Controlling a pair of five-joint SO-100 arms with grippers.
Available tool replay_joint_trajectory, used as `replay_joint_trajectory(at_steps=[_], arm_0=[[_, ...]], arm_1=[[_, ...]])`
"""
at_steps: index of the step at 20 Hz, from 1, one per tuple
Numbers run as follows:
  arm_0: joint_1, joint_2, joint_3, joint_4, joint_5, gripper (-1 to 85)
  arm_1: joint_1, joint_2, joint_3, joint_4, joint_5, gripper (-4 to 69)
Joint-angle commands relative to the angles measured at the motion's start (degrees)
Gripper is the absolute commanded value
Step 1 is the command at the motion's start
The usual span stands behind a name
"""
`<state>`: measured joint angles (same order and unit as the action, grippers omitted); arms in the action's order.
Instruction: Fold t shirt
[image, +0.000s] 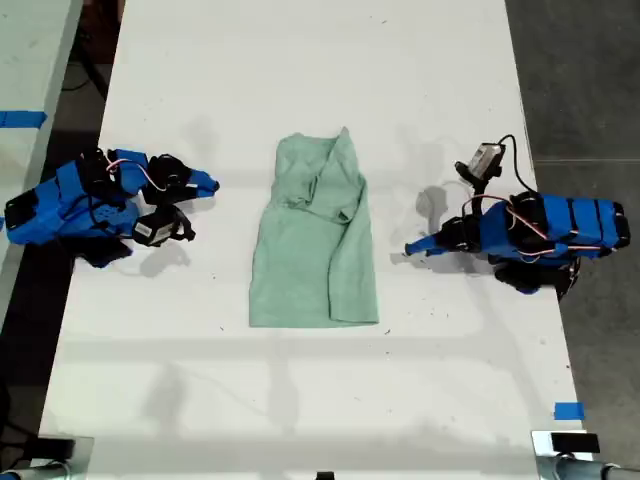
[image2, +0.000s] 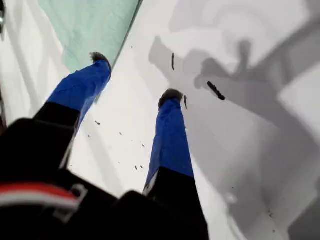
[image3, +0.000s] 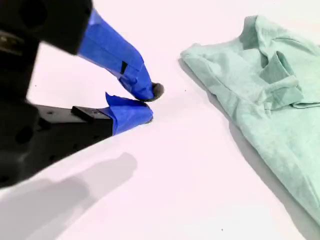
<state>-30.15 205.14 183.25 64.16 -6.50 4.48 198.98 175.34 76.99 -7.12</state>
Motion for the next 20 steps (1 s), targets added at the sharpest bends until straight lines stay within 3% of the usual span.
replay_joint_trajectory(at_steps=[1, 4, 6, 7, 10, 12, 15, 20], arm_0=[[1.49, 0.35, 0.62, -0.97, 0.0, 1.9], [1.76, 0.35, 0.62, -0.97, 0.0, 3.8], [1.85, 0.35, 0.62, -0.97, 0.0, 5.8], [1.85, 0.35, 0.62, -0.97, 0.09, 5.9], [6.33, 0.35, 0.62, -0.97, -0.35, 1.7], [9.49, 0.35, 0.53, -0.97, -0.53, -0.1], [12.74, 0.35, 0.53, -0.97, -0.18, -0.1], [11.43, 0.35, 0.62, -0.97, -0.09, -0.1]], arm_1=[[1.49, 1.14, 2.37, 0.0, -4.75, 19.7], [-0.44, 1.23, 2.37, 0.0, -9.05, 18.7], [-0.62, 1.23, 2.37, 0.0, -23.64, 18.6], [-0.62, 1.23, 2.37, 0.0, -27.51, 18.4], [-0.97, 1.23, 2.37, -0.09, -21.36, 17.4], [-0.79, 1.23, 2.37, -0.09, -35.68, 17.3], [-0.88, 1.32, 2.37, 0.0, -36.39, 15.9], [-0.88, 1.32, 2.37, 0.0, -36.39, 14.8]])
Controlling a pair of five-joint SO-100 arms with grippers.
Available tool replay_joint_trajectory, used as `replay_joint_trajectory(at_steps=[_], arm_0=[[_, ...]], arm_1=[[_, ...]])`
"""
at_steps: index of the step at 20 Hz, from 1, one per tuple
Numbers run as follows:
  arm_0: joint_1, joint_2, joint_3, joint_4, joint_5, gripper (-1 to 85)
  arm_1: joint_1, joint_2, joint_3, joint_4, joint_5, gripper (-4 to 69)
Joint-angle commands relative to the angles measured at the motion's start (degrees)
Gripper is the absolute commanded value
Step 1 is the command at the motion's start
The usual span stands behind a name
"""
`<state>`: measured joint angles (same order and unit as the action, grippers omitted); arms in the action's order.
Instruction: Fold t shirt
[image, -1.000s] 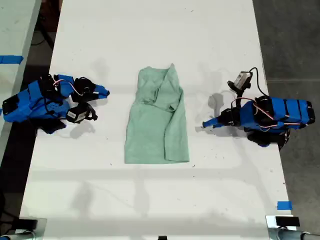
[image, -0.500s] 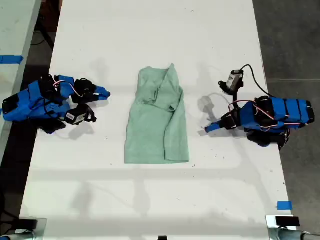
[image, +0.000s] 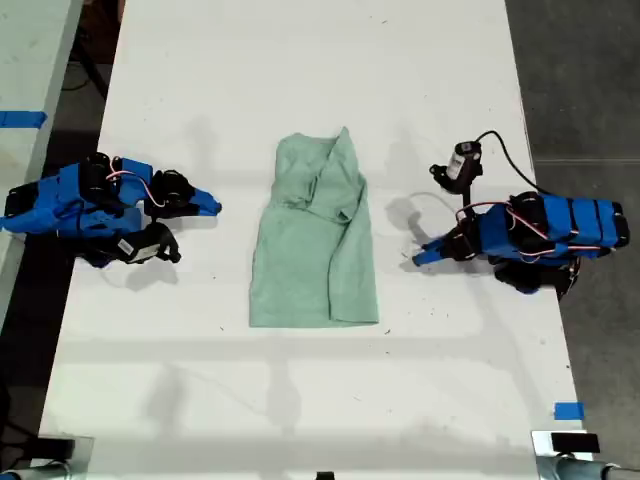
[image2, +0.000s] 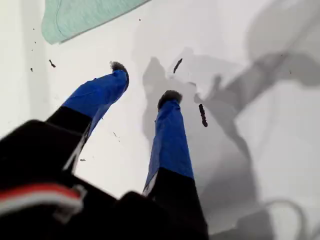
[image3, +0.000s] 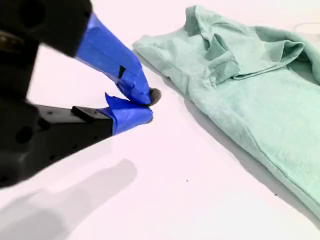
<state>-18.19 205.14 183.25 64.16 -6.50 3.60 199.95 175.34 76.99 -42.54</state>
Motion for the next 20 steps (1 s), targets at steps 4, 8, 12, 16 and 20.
replay_joint_trajectory(at_steps=[4, 8, 12, 16, 20], arm_0=[[-1.05, 0.35, 0.62, -0.97, -0.09, -0.1], [-3.78, 0.35, 0.26, -0.97, -0.09, -0.1], [-7.82, 0.35, 0.26, -0.97, -0.09, -0.1], [-5.62, 0.35, 0.35, -0.97, -0.09, -0.1], [-5.89, 0.35, 0.35, -0.97, -0.09, -0.1]], arm_1=[[0.0, 0.35, 2.37, 0.0, -0.97, 14.4], [0.0, 0.35, 2.37, 0.0, -0.97, 14.0], [0.0, 0.35, 2.37, 0.0, -0.97, 13.3], [0.35, 0.35, 2.37, 0.0, -1.05, 12.7], [0.35, 0.35, 2.37, 0.0, -1.05, 12.4]])
